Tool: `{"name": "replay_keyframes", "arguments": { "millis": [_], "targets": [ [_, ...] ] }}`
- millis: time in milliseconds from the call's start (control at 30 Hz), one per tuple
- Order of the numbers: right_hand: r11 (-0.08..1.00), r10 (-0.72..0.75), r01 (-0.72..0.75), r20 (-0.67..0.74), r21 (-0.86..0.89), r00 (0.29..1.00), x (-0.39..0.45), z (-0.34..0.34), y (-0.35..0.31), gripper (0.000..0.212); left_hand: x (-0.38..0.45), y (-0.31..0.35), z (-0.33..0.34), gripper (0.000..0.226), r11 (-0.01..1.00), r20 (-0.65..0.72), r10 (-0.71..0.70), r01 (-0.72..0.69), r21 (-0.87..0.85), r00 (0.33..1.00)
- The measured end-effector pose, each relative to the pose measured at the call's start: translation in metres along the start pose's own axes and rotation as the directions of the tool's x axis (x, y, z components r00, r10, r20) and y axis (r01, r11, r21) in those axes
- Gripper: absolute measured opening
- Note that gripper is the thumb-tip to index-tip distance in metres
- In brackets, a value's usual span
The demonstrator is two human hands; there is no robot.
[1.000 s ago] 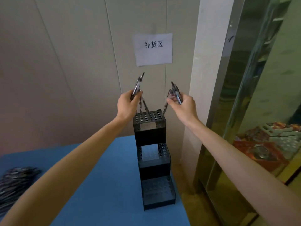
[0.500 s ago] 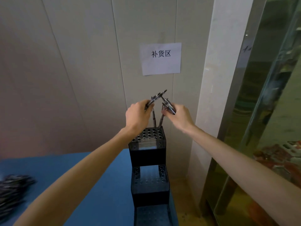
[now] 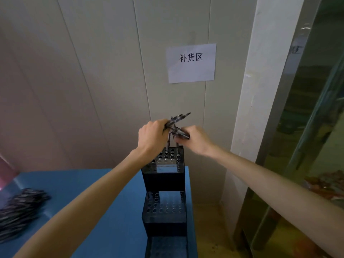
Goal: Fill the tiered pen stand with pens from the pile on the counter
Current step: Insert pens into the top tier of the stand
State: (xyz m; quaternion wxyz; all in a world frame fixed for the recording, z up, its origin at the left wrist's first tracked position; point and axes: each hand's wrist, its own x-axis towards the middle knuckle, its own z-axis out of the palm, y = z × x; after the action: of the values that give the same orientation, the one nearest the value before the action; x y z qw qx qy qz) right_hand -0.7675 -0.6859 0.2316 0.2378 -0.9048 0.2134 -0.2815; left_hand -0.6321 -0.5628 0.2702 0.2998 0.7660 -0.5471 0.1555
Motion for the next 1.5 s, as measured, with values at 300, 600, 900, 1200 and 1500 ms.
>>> {"name": "replay_keyframes", "arguments": {
  "millis": [300,600,900,1200,1500],
  "targets": [
    [0.999,0.031,-0.031,-0.05,-0.007,0.998,-0.008,0.012,0.003,0.018,-0.01,-0.017,0.011,0.025,0.997,0.014,-0.071,0.071,-0.021,0.997],
    [0.995,0.088,-0.094,-0.123,-0.045,0.988,-0.013,0.021,0.004,0.017,-0.027,-0.024,0.021,0.032,0.998,0.031,-0.025,0.023,0.064,0.999],
    [0.989,0.022,0.012,-0.228,0.148,0.973,-0.025,0.018,-0.01,0.025,-0.038,-0.033,0.003,0.031,1.0,-0.011,-0.01,0.01,-0.019,1.0],
    [0.852,0.25,-0.076,-0.275,0.518,0.929,-0.019,-0.009,-0.03,0.033,-0.03,-0.04,-0.023,0.028,0.541,0.213,-0.08,0.222,-0.811,0.974],
    [0.942,0.208,-0.084,-0.366,0.326,0.907,-0.001,-0.01,-0.049,0.025,-0.022,-0.044,-0.027,0.026,0.52,0.055,-0.043,0.069,-0.852,0.998]
  ]
}}
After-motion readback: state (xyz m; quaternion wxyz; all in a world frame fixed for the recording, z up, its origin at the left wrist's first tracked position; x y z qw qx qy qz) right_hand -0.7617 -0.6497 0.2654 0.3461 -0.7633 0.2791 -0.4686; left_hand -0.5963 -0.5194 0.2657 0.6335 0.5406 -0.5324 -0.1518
